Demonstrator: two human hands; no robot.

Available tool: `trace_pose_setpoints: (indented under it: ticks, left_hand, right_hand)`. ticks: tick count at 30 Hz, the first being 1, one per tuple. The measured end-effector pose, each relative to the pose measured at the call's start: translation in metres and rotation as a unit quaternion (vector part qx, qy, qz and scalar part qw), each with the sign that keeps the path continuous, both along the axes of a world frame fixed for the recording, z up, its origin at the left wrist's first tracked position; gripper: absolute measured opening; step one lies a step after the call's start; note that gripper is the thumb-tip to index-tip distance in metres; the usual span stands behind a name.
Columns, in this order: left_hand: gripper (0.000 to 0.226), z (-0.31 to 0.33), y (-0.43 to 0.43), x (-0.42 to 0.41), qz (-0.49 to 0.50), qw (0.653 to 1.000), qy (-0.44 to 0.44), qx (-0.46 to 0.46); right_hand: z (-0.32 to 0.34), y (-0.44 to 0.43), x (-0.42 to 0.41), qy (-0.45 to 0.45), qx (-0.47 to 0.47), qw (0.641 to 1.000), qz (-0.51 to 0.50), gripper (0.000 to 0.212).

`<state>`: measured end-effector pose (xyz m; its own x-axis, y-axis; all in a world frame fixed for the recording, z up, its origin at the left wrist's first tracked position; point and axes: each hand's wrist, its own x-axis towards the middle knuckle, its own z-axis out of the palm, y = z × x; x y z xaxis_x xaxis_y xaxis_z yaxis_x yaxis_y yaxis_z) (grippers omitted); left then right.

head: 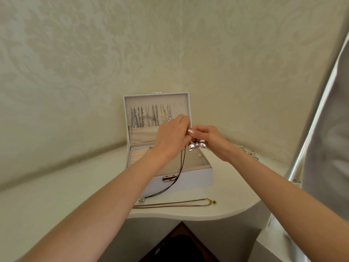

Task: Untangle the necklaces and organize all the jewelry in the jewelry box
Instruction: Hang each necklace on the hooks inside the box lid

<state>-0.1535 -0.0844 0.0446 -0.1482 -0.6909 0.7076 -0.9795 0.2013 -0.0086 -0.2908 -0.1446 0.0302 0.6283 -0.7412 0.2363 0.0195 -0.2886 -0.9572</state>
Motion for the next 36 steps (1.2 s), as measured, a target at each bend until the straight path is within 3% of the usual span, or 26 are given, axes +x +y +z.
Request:
trace_pose_setpoints:
  ticks: [3,6,10,15,22,25,29,32,36]
  left_hand:
    - [0.013,0.005,-0.012,0.008,-0.007,0.999,0.05,0.019]
    - [0.008,0.003,-0.025,0.016,0.003,0.991,0.12,0.066]
    - [0.006,0.001,-0.038,0.026,0.016,0.987,0.128,0.096]
    - [0.009,0.017,-0.053,0.034,0.027,0.994,0.09,0.061]
    - [0.009,0.018,-0.067,0.041,0.077,0.99,0.104,0.054]
    - [0.009,0.007,-0.071,0.043,0.087,0.973,0.198,0.082]
    - [0.008,-0.012,-0.078,0.045,0.041,0.919,0.383,0.091]
    - [0.013,-0.023,-0.079,0.044,0.031,0.899,0.432,0.067]
    - [0.02,-0.036,-0.082,0.048,-0.012,0.857,0.513,0.045]
  right_hand:
    - [0.004,-0.005,0.007,-0.026,0.012,0.999,-0.032,0.011]
    - [0.007,-0.012,0.01,-0.031,0.027,0.997,-0.07,0.003]
    - [0.007,-0.02,0.015,-0.011,0.04,0.994,-0.102,0.006]
    - [0.009,-0.031,0.024,-0.02,0.077,0.991,-0.107,0.004]
    - [0.014,-0.044,0.041,-0.044,0.104,0.988,-0.103,0.019]
    - [0.009,-0.05,0.047,-0.035,0.119,0.987,-0.106,0.013]
    - [-0.003,-0.061,0.056,-0.025,0.108,0.982,-0.152,0.008]
    - [-0.009,-0.065,0.061,-0.044,0.101,0.978,-0.176,0.019]
    - [-0.014,-0.069,0.066,-0.093,0.108,0.971,-0.19,0.015]
